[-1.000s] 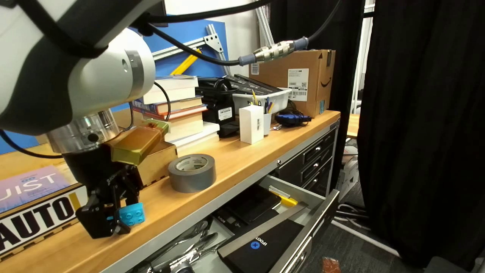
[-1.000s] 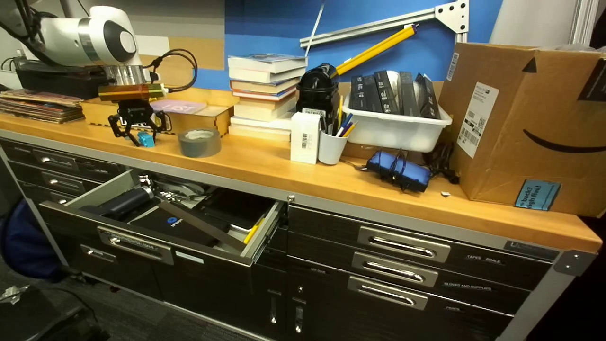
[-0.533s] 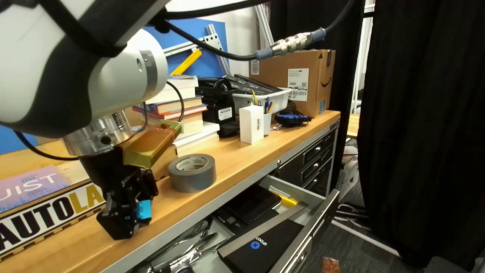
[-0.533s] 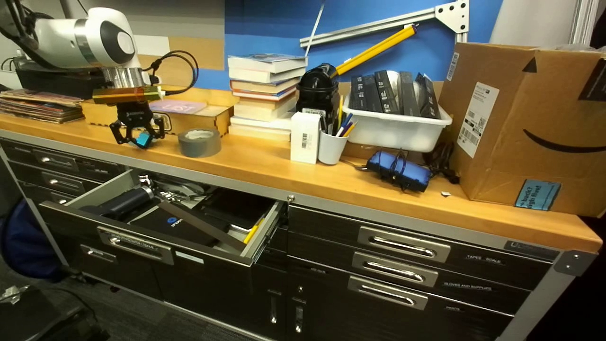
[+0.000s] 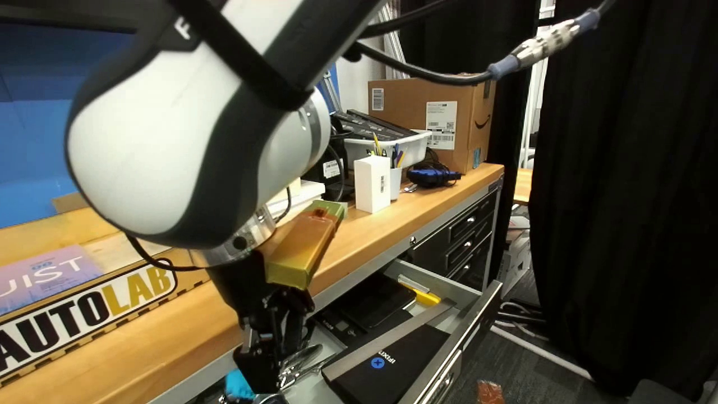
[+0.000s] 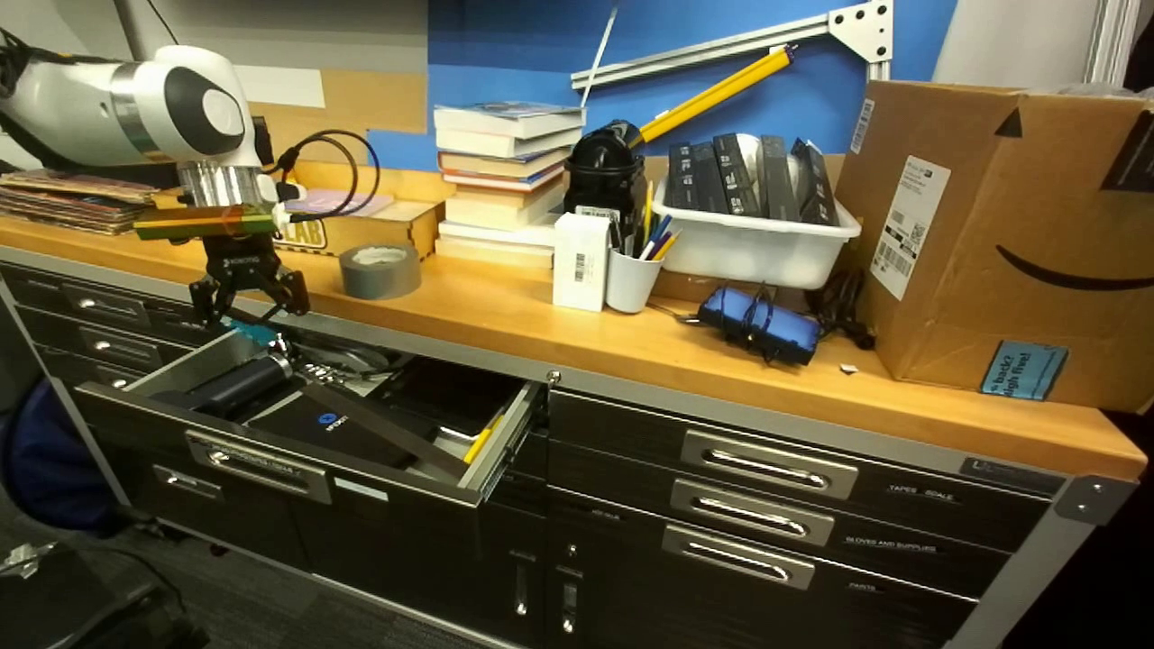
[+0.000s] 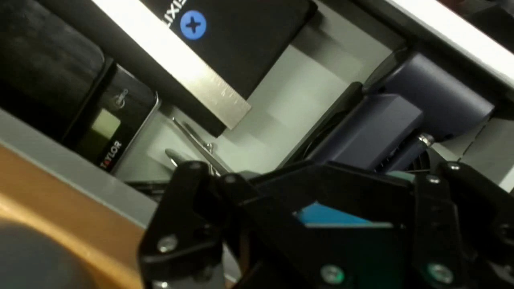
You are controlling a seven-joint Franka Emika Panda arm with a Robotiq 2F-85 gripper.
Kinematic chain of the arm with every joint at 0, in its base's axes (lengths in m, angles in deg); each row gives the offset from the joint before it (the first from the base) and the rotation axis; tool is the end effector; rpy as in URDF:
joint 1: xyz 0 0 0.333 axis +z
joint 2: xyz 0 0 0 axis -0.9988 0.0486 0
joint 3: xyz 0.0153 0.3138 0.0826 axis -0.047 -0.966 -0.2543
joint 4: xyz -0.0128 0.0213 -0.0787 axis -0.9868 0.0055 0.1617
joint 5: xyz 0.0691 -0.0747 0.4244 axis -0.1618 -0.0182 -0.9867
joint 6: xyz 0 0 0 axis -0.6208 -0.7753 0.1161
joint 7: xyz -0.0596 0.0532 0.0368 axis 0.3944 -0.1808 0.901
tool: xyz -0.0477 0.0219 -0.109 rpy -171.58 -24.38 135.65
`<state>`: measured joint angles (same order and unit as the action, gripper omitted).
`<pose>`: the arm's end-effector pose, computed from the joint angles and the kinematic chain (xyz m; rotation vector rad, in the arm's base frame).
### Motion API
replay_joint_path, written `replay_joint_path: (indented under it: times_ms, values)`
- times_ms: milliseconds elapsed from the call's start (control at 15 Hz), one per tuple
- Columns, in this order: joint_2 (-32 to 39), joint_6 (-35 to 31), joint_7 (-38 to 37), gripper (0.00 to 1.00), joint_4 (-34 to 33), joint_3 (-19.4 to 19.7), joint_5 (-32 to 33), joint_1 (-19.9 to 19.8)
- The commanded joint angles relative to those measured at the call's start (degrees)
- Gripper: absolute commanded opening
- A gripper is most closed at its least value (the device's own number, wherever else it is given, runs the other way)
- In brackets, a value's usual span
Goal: Put the blue object inside the drawer then close it.
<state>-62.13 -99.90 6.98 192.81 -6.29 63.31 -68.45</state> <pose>0.4899 0.3220 0.2722 2.7233 1.1641 -0.2840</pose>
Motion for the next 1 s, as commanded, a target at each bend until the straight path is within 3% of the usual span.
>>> replay_joint_path:
  times_ms: [0,133,200,333,533,933]
  values:
    - [-6.85,-5.96,-2.70,0.00,9.48,0.22,-2.93,-1.68]
    - [-8.11,-8.90,-4.56,0.00,12.12,0.67,-4.53,-2.52]
    - [-8.68,-9.81,-6.25,0.25,13.09,0.97,-4.66,-2.72]
    - [-9.67,-10.44,-9.58,0.30,14.48,1.67,-3.95,-3.08]
    - [-10.61,-8.28,-10.51,0.53,15.92,2.36,-5.29,-3.93]
    - [-13.81,-3.12,-19.62,0.98,19.89,3.40,-14.78,-5.26]
